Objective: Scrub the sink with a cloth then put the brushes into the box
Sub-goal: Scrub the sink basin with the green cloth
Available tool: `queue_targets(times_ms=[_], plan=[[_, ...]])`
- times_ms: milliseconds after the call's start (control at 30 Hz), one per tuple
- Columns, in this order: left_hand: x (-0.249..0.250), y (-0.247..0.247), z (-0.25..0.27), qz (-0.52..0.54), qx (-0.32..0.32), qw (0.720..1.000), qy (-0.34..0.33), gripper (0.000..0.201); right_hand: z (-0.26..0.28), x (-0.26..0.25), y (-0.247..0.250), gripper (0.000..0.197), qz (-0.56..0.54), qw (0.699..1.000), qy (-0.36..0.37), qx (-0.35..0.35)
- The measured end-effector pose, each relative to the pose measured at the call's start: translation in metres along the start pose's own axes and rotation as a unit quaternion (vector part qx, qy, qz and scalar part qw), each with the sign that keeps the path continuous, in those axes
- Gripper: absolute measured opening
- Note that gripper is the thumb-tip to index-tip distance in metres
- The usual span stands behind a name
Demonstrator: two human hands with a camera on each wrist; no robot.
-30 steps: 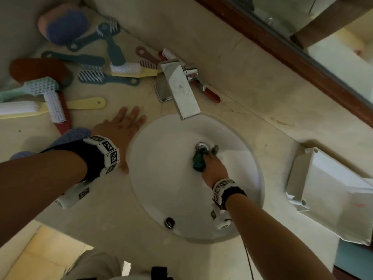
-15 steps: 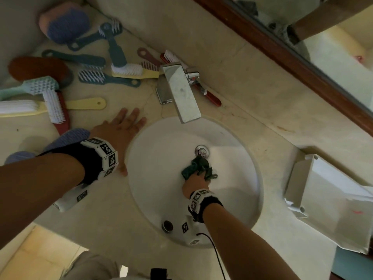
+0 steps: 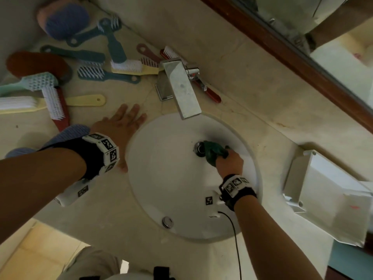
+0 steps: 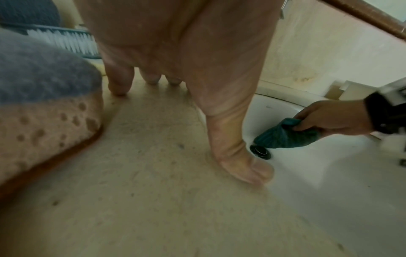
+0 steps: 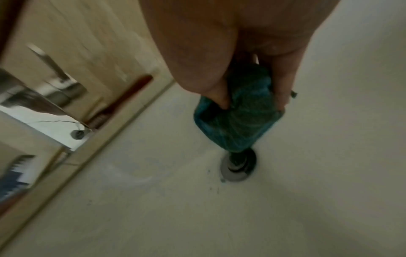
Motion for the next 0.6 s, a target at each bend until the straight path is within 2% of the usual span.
queue_targets(times_ms=[167,267,367,500,600], plan=[[0.001,0.000,0.002,0.001,0.002,1.000,-0.001,0.160,0.034,0.026,0.034,0.032,0.123,0.989,0.004,-0.079],[0.001,0.001,0.002,0.008,0.002,1.000,-0.007,0.159,0.050,0.040,0.027,0.032,0.199,0.970,-0.013,-0.142],[0.002,0.002,0.003,0.009,-0.001,1.000,-0.012,0.159,0.056,0.031,-0.008,0.036,0.154,0.970,0.013,-0.190],[0.003,0.002,0.002,-0.003,-0.006,1.000,-0.008,0.158,0.058,-0.015,-0.078,0.042,0.043,0.970,0.119,-0.209],[0.002,0.000,0.000,-0.007,-0.008,1.000,0.000,0.157,0.064,-0.040,-0.136,0.050,0.134,0.930,0.208,-0.271]])
Point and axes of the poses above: each hand's wrist, its own z-axis away from the middle knuckle, its own y-axis out of the back of the hand, x = y × z, the point moved 6 cm from there along -z, towards the middle knuckle, and after that the axes turned 1 degree about y, right-handed, at the moved point
